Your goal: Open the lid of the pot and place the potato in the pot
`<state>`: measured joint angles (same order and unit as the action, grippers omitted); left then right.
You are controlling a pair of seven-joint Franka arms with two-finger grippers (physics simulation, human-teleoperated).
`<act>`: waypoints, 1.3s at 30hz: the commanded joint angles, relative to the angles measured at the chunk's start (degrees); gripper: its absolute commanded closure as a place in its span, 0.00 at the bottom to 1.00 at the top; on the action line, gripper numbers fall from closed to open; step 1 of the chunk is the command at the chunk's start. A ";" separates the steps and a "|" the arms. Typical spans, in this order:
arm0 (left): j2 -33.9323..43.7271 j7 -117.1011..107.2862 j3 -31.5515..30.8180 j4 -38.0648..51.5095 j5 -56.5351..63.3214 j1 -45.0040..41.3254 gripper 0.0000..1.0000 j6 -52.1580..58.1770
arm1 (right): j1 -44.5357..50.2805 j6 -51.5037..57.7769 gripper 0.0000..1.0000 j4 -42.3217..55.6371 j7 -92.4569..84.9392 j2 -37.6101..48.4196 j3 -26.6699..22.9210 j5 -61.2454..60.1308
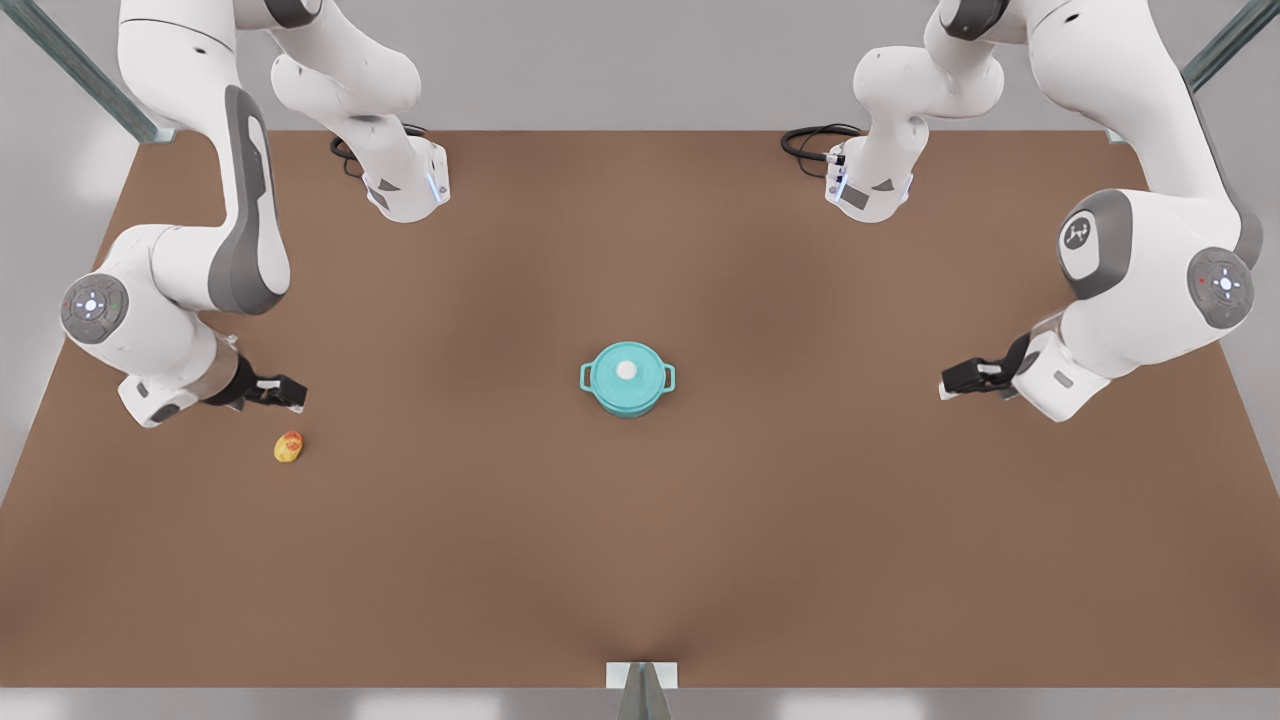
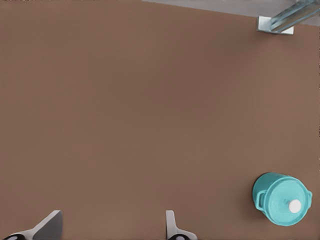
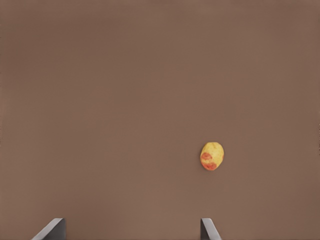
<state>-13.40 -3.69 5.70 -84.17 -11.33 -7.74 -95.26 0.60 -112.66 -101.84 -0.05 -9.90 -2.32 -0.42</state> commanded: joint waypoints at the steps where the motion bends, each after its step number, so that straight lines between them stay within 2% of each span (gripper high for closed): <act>1: 0.04 0.00 0.01 0.06 -0.36 0.01 0.00 -2.13 | 0.01 -10.12 0.00 -0.03 1.28 0.15 0.04 -0.02; 5: -0.05 0.00 -1.40 -0.73 -0.09 -0.08 0.00 -1.95 | -0.60 -9.59 0.00 0.77 1.28 -1.96 -0.23 -0.02; 6: -0.14 -1.40 -2.54 -1.87 0.69 -2.36 0.00 -1.95 | -0.60 -10.12 0.00 0.85 1.37 -4.15 -0.23 -0.02; 8: -2.51 -25.56 -3.77 -1.87 5.26 -20.88 0.00 -3.97 | -0.60 -11.62 0.00 1.03 1.37 -8.64 -0.40 1.29; 9: -2.86 -27.33 -3.77 -1.96 5.62 -25.81 0.00 -3.97 | -0.60 -11.44 0.00 1.03 1.37 -8.55 -0.40 1.38; 10: -4.70 -38.45 -3.86 -1.70 5.53 -31.88 0.00 -7.38 | -0.60 -11.26 0.00 0.68 1.37 -8.55 -0.49 1.30; 11: -6.11 -44.97 -3.86 -1.52 5.53 -34.61 0.00 -11.95 | -0.69 -11.26 0.00 0.59 1.37 -8.81 -0.84 1.21; 13: -10.59 -54.93 -3.86 -0.82 10.54 -39.89 0.00 -14.08 | -1.13 -13.54 0.00 -1.69 2.86 -10.05 -1.55 0.95; 17: -17.89 -65.92 -3.77 -0.11 10.19 -41.04 0.00 -27.26 | -2.88 -20.66 0.00 -7.14 7.87 -10.84 -1.55 1.03; 21: -26.59 -65.39 -3.24 8.32 10.81 -40.78 0.00 -27.53 | -4.73 -23.57 0.00 -8.37 7.87 -12.42 -1.55 1.30; 23: -27.56 -63.37 -3.24 7.62 10.98 -40.78 0.00 -29.46 | -4.82 -25.32 0.00 -8.37 7.87 -13.91 -1.55 1.38; 25: -27.38 -63.46 -3.33 2.26 13.62 -42.09 0.00 -36.40 | -5.70 -28.66 0.00 -8.37 7.78 -16.20 -1.55 1.38; 39: -28.44 -63.90 -3.68 -1.96 18.89 -44.47 0.00 -37.20 | -7.72 -35.52 0.00 -9.69 7.34 -21.82 -1.55 2.26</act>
<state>-41.75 -55.63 2.04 -85.89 6.23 -52.17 -131.17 -6.90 -145.40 -111.34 6.29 -31.73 -3.87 1.86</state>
